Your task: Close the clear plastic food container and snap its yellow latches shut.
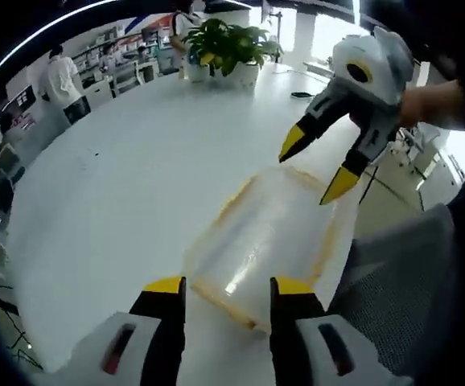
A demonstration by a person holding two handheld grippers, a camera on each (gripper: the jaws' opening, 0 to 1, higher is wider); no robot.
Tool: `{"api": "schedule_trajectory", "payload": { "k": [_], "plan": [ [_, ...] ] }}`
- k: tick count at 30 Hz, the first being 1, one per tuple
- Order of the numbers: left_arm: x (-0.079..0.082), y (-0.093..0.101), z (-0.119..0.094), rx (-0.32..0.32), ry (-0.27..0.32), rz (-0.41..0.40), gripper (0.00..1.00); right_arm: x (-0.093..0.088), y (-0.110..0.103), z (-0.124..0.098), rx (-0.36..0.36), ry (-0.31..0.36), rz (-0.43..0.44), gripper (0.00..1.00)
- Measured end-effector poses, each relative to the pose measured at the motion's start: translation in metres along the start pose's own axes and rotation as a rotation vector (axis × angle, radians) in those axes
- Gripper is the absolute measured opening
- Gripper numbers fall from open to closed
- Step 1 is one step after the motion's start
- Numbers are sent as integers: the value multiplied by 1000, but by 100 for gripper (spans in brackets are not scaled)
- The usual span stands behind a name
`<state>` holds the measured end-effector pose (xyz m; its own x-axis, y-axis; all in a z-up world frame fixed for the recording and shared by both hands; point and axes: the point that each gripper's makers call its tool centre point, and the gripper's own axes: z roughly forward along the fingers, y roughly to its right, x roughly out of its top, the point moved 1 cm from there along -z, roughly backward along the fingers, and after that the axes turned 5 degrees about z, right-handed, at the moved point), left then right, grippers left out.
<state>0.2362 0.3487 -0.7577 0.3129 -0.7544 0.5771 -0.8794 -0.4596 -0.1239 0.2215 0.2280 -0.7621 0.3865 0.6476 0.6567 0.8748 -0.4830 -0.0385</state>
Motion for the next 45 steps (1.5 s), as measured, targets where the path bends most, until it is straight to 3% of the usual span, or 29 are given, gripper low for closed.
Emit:
{"api": "schedule_trajectory", "payload": {
  "k": [4,13,23,33,45],
  "plan": [
    [8,5,2,-34,-29,79,33,10,-10,5,53,17,-45,42],
    [38,23,8,-84,57,191,26,32,-18,11,117,70,-46,45],
    [37,39,14,-118,38,245,25,33,-32,14,164,60,-66,43],
    [37,48,10,-136,46,209,29,41,-22,18,153,73,-59,42],
    [32,61,12,-106,27,270,41,47,-2,25,177,46,-79,43]
  ]
}}
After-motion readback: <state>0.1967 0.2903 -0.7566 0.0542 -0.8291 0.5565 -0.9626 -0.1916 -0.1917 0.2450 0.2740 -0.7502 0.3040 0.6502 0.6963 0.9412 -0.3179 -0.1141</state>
